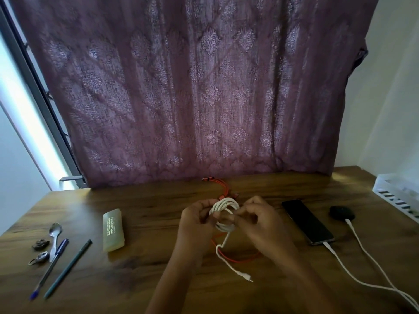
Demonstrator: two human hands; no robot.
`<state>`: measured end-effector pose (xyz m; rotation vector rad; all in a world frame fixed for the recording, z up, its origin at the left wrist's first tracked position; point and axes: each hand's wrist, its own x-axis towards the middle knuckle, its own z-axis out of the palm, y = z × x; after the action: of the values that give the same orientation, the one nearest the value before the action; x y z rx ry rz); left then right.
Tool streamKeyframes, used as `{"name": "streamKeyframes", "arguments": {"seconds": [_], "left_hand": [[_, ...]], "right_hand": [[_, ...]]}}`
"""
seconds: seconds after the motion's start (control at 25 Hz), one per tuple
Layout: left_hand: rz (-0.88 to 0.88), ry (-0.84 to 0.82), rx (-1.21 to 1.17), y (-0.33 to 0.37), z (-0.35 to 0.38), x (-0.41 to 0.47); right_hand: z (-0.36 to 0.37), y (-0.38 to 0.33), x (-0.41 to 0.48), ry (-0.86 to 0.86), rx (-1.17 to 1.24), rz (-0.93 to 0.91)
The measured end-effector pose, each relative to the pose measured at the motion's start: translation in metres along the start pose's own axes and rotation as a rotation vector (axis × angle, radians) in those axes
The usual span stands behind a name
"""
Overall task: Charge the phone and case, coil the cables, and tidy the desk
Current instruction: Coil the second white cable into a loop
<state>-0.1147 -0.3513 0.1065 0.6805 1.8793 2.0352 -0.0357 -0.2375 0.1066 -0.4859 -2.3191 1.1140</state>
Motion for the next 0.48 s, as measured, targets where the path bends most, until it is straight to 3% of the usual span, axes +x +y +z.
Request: {"name": "streamKeyframes", "arguments": {"seconds": [0.08, 0.24, 0.36, 0.48], "left_hand": [[0.095, -0.001, 0.146, -0.004, 0.0, 0.0], [0.311, -0.012, 0.457, -0.006, 0.005, -0.003], [0.402, 0.055, 0.506, -0.004, 0.01, -0.005], [0.271, 0.117, 0.425, -0.001, 0.007, -0.005]], "right_hand": [[-0.004, -0.002, 0.005, -0.102, 0.251, 0.132], [-0.012, -0.001, 0.014, -0.18, 0.462, 0.422], [-0.017, -0.002, 0.017, -0.199, 0.523, 0.429], [-0.025, -0.004, 0.013, -0.252, 0.62, 0.367]]}}
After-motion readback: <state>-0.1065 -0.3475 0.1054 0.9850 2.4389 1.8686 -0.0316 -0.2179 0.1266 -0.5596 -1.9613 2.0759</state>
